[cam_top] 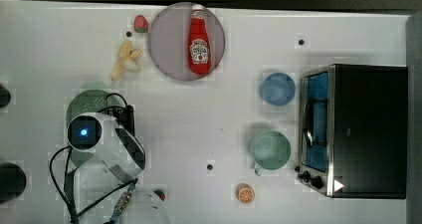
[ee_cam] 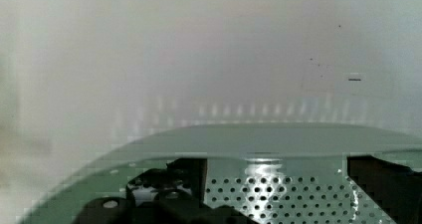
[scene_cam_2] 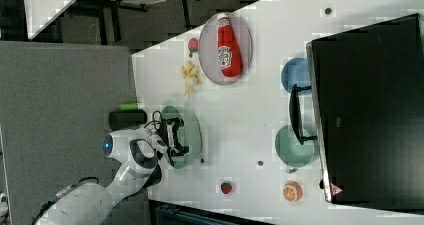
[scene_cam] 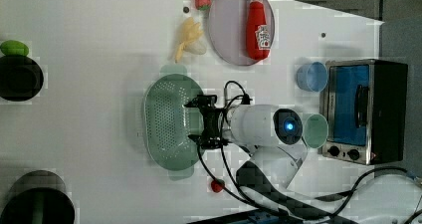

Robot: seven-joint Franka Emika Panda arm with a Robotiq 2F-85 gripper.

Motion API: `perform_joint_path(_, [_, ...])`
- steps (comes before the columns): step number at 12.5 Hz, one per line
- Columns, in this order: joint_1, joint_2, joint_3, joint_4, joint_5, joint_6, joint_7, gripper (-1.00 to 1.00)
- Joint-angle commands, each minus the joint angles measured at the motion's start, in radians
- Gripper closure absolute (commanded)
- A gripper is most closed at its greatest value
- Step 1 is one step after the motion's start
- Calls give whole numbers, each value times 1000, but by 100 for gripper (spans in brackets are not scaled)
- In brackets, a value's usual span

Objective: Drag strainer left to right.

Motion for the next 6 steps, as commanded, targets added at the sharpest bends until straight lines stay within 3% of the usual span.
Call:
perform_joint_path(1, [-35, -24, -28, -46, 14, 1, 29, -100])
perform_joint_path(6, [-122, -81, -37, -112, 14, 1, -67, -100])
